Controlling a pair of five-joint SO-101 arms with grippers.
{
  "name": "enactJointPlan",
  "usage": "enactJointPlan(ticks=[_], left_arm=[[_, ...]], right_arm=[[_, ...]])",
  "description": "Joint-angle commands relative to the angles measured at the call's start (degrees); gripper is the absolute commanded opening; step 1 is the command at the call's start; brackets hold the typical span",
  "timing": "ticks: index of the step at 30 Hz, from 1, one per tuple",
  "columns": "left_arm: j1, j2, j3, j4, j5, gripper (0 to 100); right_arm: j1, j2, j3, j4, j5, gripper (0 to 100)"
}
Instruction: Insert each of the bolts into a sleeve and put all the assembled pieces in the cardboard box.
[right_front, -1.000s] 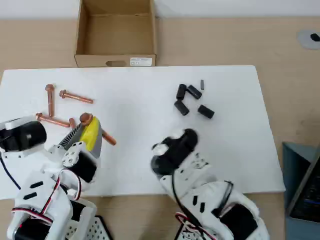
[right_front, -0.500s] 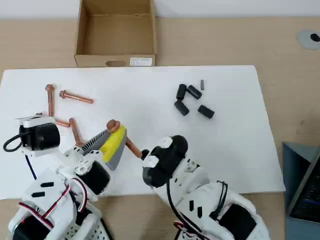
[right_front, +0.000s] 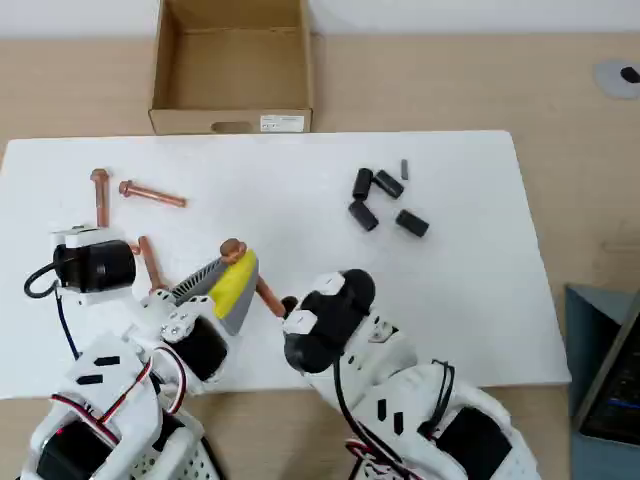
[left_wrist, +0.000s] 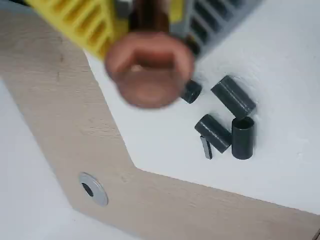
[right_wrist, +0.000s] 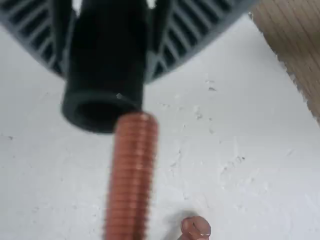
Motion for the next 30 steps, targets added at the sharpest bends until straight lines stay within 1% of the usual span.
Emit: enactJointPlan(ticks=[1, 4, 7, 16, 21, 30], left_arm=[[0.09, 0.04, -0.09, -0.53, 0.35, 0], [-0.18, 0.04, -0.09, -1.76, 2.55, 0], [-0.18, 0.04, -0.09, -2.90, 2.99, 0], [-0.44, 0.04, 1.23, -3.96, 2.73, 0], [-3.96, 0.04, 3.60, -6.86, 2.73, 0], [-3.60, -0.04, 3.43, -6.77, 2.73, 0]], right_arm=[[-0.66, -6.90, -0.31, -1.85, -0.18, 0.9], [-0.66, -6.90, -0.31, -1.76, -0.18, 0.9], [-0.66, -6.90, -0.31, -1.76, -0.18, 0.9], [-0.66, -6.90, -0.31, -1.76, -0.18, 0.9], [-0.66, -6.90, -0.31, -1.76, -0.18, 0.9], [-0.66, -6.90, -0.40, -1.76, -0.18, 0.9]])
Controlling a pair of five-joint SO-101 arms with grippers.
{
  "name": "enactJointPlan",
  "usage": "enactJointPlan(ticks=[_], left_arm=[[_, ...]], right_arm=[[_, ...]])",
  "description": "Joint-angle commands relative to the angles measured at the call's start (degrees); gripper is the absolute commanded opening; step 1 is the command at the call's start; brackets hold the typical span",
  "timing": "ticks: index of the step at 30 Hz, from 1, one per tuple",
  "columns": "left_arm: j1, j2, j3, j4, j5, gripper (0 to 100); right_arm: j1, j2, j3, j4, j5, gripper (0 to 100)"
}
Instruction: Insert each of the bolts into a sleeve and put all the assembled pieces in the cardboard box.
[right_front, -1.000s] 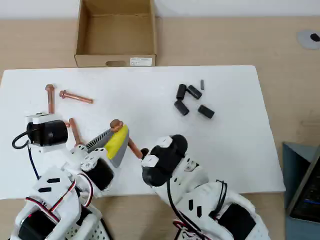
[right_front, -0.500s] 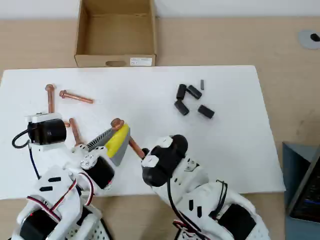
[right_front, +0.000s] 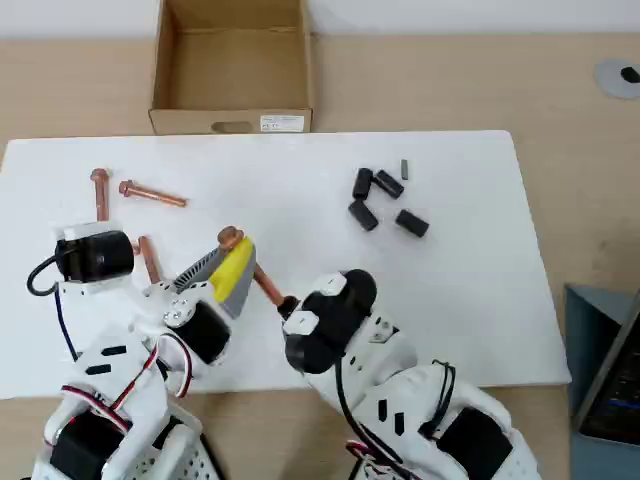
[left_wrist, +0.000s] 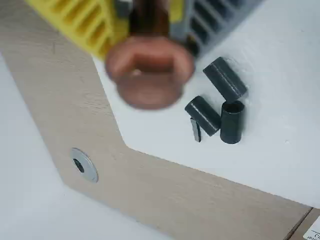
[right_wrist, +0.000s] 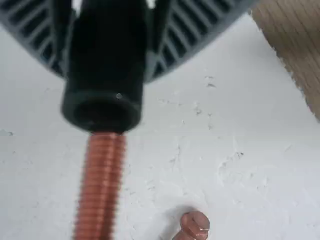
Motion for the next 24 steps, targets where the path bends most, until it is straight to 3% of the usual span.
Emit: enactJointPlan(ticks=[1, 24], left_arm=[[-0.26, -0.31, -0.44, -1.32, 0.18, 0], [3.78, -0.31, -1.76, 0.26, 0.09, 0]], right_arm=[[-0.66, -6.90, -0.31, -1.67, -0.18, 0.9], [-0.66, -6.90, -0.22, -1.58, -0.18, 0.9]])
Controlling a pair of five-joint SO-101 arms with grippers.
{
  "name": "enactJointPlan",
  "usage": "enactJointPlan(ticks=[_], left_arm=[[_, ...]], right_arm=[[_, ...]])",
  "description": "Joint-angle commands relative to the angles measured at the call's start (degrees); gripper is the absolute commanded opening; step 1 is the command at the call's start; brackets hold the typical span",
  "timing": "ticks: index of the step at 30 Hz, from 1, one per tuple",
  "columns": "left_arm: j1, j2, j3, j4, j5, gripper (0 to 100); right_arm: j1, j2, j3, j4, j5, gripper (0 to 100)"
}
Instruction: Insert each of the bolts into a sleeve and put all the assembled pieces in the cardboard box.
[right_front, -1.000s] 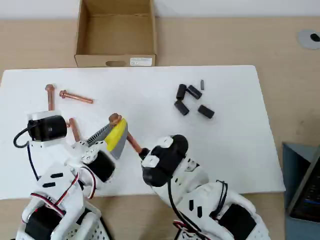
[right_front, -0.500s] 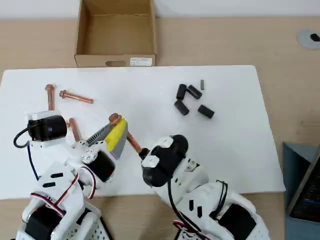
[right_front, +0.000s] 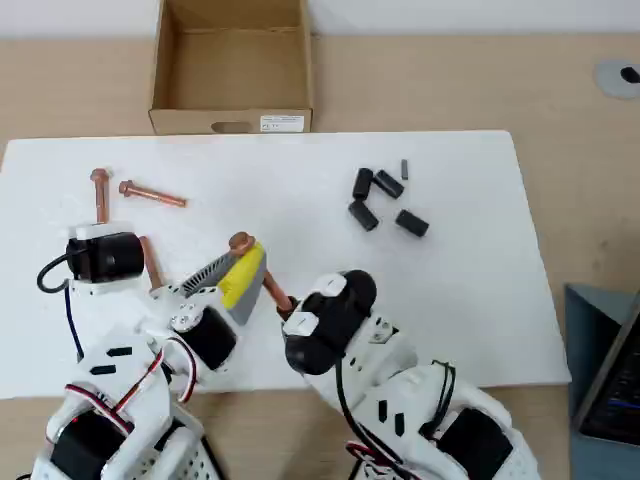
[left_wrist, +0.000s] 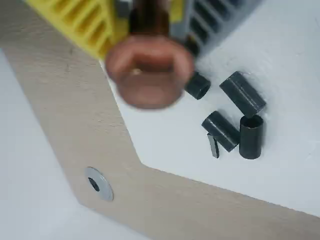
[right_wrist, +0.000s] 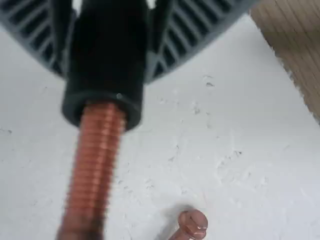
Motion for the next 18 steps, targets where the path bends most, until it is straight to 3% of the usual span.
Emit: enactJointPlan(ticks=[1, 7, 18], left_arm=[[1.85, -0.22, -1.85, 1.58, 0.00, 0], [8.00, -0.22, -1.93, 7.91, -5.89, 0], [9.93, -0.22, -2.02, 14.86, -10.99, 1]], right_arm=[[-0.40, -6.90, -0.22, -1.58, -0.18, 0.9], [-0.40, -6.90, -0.22, -1.58, -0.18, 0.9], [-0.40, -6.99, -0.31, -1.58, -0.18, 0.9]])
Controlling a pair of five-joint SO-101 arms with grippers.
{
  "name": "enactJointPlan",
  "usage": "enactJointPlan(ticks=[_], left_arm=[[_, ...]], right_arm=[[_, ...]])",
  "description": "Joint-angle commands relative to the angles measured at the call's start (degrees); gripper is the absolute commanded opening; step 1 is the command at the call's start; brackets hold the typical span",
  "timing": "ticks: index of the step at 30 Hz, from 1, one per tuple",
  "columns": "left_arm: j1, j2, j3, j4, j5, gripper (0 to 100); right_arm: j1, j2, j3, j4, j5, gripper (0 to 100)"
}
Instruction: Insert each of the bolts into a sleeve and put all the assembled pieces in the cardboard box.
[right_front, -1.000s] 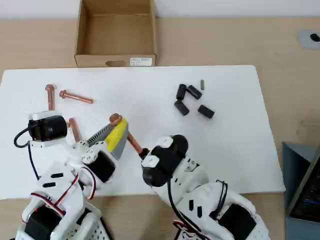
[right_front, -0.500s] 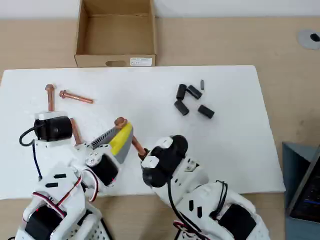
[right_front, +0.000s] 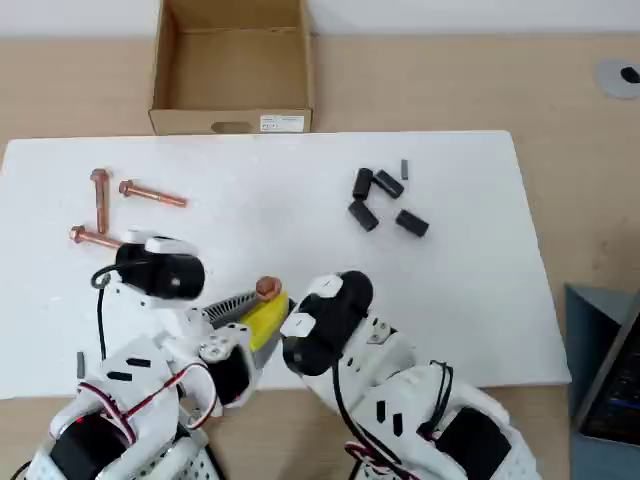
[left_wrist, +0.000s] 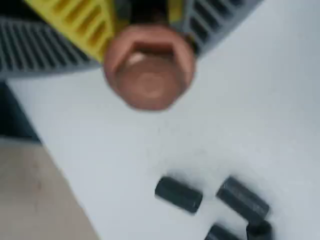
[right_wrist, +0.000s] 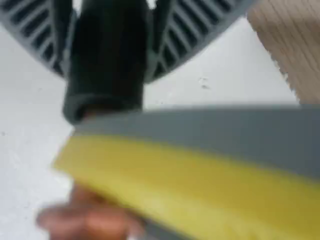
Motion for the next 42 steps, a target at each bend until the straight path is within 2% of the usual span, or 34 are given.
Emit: enactJointPlan(ticks=[1, 7, 18, 21, 24, 28, 33, 37, 42], left_arm=[[-0.26, -0.04, -1.93, 2.64, -1.41, 1], [-0.88, -0.04, -1.93, 3.87, -1.05, 18], [-7.12, 0.13, -9.05, 3.96, -1.41, 18], [-9.58, 0.04, -10.81, 3.96, -4.04, 18], [-14.51, -0.04, -12.75, 4.04, -7.21, 16], [-21.36, -0.04, -13.63, 3.96, -12.48, 0], [-31.21, -0.04, -9.85, 6.15, -18.29, 0], [-40.18, -0.04, -1.49, 6.51, -21.54, 0], [-49.93, -0.04, 10.11, 2.37, -23.03, 0]], right_arm=[[-0.13, -6.99, -0.31, -1.58, -0.18, 0.9], [-0.13, -6.99, -0.22, -1.58, -0.18, 0.9], [0.04, -6.99, -0.22, -1.58, -0.18, 0.9], [0.22, -6.99, -0.22, -1.58, -0.35, 0.9], [0.31, -6.99, -0.22, -1.58, -0.44, 0.9], [1.10, -6.99, -0.40, -1.49, -0.44, 0.9], [7.96, -6.99, -0.48, -1.49, -0.26, 0.9], [13.32, -6.99, -0.48, -1.85, -0.26, 0.9], [19.91, -6.37, -2.15, -1.85, -0.26, 0.9]])
